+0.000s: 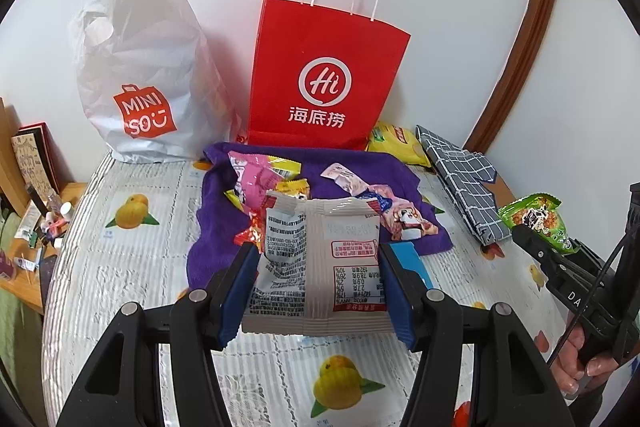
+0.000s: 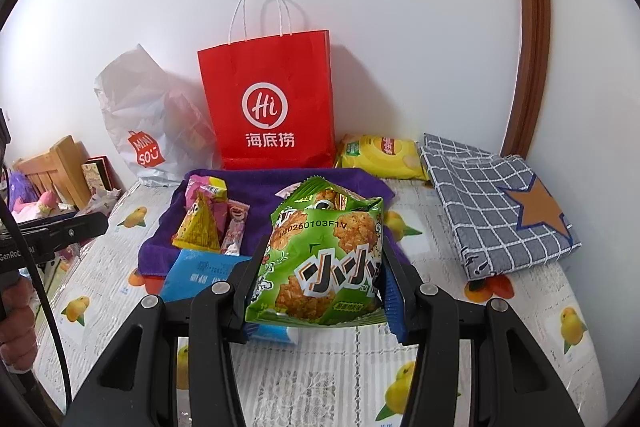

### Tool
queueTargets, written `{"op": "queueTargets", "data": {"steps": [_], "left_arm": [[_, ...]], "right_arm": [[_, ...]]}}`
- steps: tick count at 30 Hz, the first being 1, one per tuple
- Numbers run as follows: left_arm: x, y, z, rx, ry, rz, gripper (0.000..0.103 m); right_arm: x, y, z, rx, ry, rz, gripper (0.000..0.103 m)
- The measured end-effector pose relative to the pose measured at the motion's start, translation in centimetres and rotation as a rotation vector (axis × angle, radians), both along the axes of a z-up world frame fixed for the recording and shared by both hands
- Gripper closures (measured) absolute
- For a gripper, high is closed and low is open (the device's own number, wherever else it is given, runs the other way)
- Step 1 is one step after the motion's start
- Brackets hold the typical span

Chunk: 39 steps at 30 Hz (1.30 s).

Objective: Organize snacks
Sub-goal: 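Carry both held snacks up over the purple towel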

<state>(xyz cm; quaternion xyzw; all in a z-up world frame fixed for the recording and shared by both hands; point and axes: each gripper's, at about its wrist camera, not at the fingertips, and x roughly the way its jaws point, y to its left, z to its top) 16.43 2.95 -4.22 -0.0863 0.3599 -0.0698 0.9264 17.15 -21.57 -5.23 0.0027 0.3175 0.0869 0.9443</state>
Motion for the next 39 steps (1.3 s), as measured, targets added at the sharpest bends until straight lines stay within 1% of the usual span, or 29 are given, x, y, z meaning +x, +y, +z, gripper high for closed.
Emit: {"op": "queueTargets", "data": {"steps": [10, 21, 24, 28, 35, 39], "left_arm": [[2.0, 0.5, 0.7, 0.011, -0.01, 0.007, 0.046], [5.1, 0.7, 1.9, 0.017, -0.028, 0.01, 0.046], [6.3, 0.7, 2.2, 0.021, -0.034, 0.012, 0.046], [7.9, 0.7, 2.8, 0.005, -0.042, 0.007, 0.046], [11.7, 1.0, 3.4, 0.003, -0.044, 0.023, 0.046], [14.0, 1.4, 3.2, -0.025, -0.037, 0.029, 0.046]], "right_arm": [[2.4, 0.8, 0.3, -0.001, 0.002, 0.004, 0.054], [6.1, 2.0, 1.1, 0.0, -0.002, 0.008, 0.054], [7.4, 2.4, 1.1, 0.016, 0.001, 0.01, 0.054], [9.4, 2.7, 1.3, 0.03, 0.008, 0.005, 0.054], [13.2, 3.1, 2.0, 0.04, 0.007, 0.009, 0.054], [15.4, 3.5, 2.1, 0.047, 0.003, 0.013, 0.054]]}}
